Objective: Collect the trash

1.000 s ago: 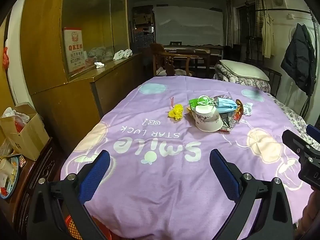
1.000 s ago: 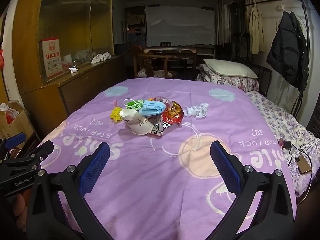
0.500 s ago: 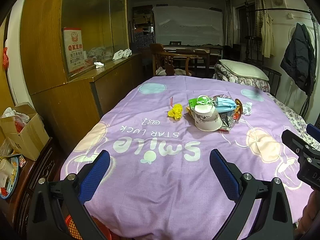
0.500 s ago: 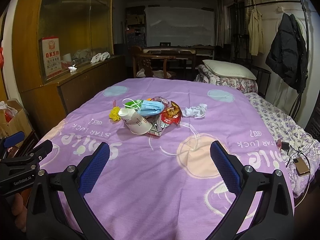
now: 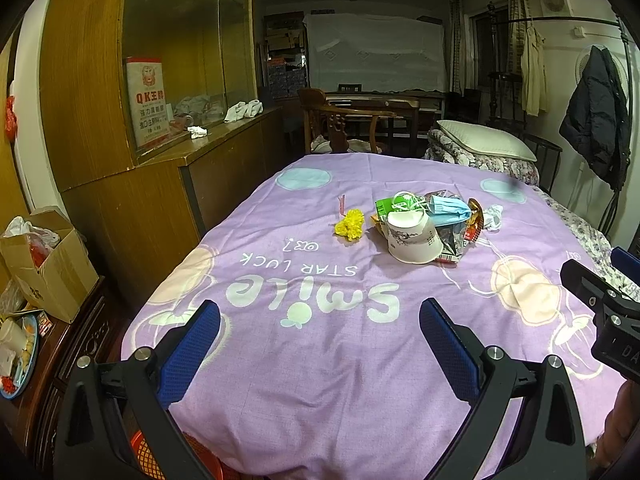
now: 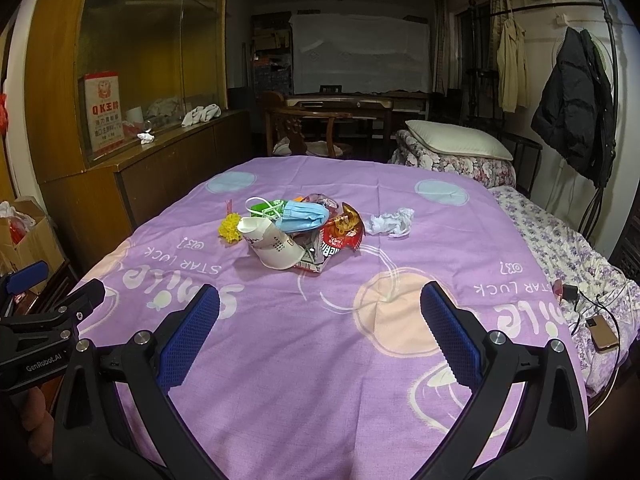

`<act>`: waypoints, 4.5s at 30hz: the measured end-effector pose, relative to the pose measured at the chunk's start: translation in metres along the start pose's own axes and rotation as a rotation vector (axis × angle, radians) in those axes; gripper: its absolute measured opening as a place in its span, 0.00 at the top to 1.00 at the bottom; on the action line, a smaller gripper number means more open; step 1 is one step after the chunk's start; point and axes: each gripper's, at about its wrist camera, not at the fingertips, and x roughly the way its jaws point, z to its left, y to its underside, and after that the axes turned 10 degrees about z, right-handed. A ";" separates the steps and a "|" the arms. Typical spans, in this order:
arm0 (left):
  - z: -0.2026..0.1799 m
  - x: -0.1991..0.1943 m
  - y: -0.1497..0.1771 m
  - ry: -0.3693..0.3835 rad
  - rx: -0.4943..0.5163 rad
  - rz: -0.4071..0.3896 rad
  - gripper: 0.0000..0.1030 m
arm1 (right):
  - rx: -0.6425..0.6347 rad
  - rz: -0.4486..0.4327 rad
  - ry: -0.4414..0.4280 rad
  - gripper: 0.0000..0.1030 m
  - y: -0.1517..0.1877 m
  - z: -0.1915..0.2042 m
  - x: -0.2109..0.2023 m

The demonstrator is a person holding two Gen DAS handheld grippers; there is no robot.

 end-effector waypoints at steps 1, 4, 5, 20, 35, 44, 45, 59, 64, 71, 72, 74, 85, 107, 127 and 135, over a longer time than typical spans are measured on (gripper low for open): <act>0.000 0.000 0.000 0.000 0.000 0.000 0.05 | 0.000 0.000 0.000 0.06 0.000 0.000 0.000; -0.001 -0.001 0.000 0.000 0.000 -0.001 0.05 | -0.001 0.000 0.000 0.06 0.000 0.000 0.000; -0.001 -0.001 0.000 -0.001 0.001 -0.001 0.05 | -0.001 0.000 0.000 0.06 0.000 0.000 0.000; -0.003 -0.003 -0.001 0.001 0.002 -0.004 0.05 | 0.000 -0.009 0.002 0.06 0.000 -0.002 -0.003; -0.005 -0.003 0.000 0.001 0.003 -0.005 0.05 | 0.000 -0.011 0.003 0.06 0.000 -0.002 -0.003; -0.007 -0.004 0.000 0.003 0.003 -0.005 0.05 | 0.000 -0.011 0.002 0.06 0.001 -0.002 -0.003; -0.009 -0.005 -0.001 0.003 0.004 -0.004 0.05 | 0.000 -0.010 0.002 0.06 0.001 -0.002 -0.003; -0.018 0.010 -0.002 -0.001 -0.009 0.038 0.05 | 0.011 0.027 -0.001 0.06 0.000 -0.009 0.014; -0.019 0.040 -0.006 0.010 -0.017 0.105 0.05 | 0.024 0.090 -0.013 0.06 0.006 -0.018 0.047; -0.028 0.087 -0.022 0.048 0.023 0.168 0.05 | 0.054 0.165 -0.019 0.06 0.011 -0.040 0.093; -0.033 0.095 -0.026 0.062 0.033 0.175 0.05 | 0.060 0.173 -0.010 0.06 0.010 -0.045 0.099; -0.039 0.108 -0.034 0.090 0.043 0.187 0.05 | 0.075 0.189 0.000 0.06 0.009 -0.054 0.110; -0.082 0.183 -0.085 0.205 0.071 0.191 0.05 | 0.148 0.282 0.063 0.06 0.001 -0.101 0.174; -0.067 0.207 -0.089 0.267 0.086 0.127 0.28 | 0.155 0.298 -0.022 0.06 0.008 -0.105 0.204; -0.054 0.201 -0.044 0.245 0.160 0.210 0.10 | 0.011 0.135 -0.192 0.07 -0.097 -0.026 0.212; -0.045 0.218 -0.049 0.292 0.128 0.254 0.10 | -0.030 0.187 -0.149 0.67 -0.091 -0.022 0.227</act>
